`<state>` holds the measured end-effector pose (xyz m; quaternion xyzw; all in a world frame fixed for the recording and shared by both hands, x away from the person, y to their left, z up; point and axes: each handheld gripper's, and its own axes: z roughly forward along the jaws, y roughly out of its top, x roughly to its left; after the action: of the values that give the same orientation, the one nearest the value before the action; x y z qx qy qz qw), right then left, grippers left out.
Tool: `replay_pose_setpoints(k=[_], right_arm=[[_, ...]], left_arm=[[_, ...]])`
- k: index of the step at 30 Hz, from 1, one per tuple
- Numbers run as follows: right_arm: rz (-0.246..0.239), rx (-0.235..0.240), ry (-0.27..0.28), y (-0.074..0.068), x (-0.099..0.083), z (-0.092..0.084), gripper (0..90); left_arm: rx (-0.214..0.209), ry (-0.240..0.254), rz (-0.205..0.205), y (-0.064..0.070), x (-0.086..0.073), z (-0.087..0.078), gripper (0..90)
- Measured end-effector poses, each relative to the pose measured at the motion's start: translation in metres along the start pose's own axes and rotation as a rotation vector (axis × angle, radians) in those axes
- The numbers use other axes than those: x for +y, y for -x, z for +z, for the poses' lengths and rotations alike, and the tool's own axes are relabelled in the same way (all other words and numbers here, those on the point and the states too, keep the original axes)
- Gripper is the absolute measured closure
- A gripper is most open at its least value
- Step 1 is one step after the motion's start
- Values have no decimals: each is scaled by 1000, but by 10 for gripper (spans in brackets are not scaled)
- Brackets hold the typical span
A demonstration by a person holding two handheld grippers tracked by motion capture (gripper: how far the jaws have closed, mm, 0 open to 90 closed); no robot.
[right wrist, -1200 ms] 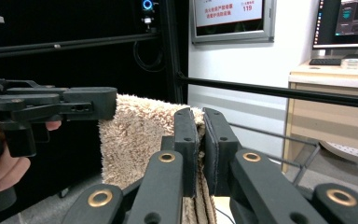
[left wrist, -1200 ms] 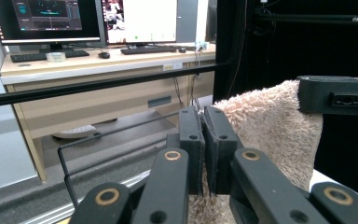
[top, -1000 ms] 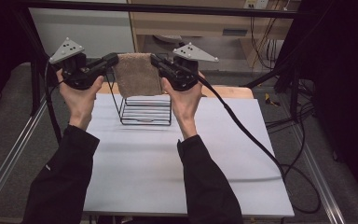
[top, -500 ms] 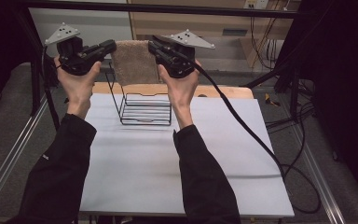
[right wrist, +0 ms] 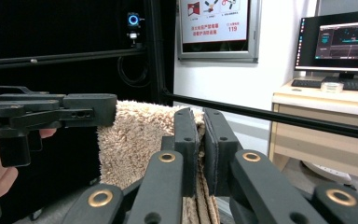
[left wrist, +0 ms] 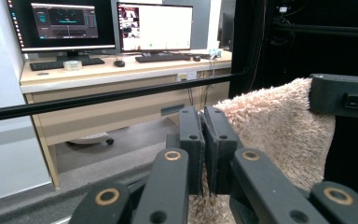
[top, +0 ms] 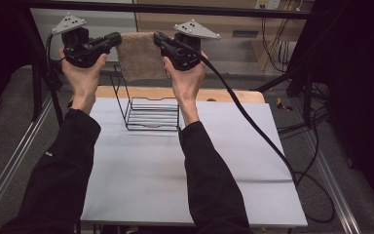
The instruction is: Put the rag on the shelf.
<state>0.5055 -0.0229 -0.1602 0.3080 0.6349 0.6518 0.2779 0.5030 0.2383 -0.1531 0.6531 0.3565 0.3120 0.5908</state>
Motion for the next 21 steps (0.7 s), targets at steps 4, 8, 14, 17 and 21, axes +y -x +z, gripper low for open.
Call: replay_pose_setpoints(k=[4, 8, 14, 17, 21], right_arm=[[6, -2, 3, 5, 1, 7, 854], [14, -12, -2, 11, -1, 15, 854], [16, -19, -6, 19, -4, 23, 854], [16, -20, -7, 23, -4, 25, 854], [1, -30, -15, 25, -5, 26, 855]], left_arm=[[7, 1, 1, -4, 3, 6, 864], [21, -1, 17, -8, 6, 14, 864], [30, -12, 34, -12, 7, 26, 864], [23, -8, 30, -13, 6, 30, 864], [27, -27, 43, -14, 2, 36, 864]])
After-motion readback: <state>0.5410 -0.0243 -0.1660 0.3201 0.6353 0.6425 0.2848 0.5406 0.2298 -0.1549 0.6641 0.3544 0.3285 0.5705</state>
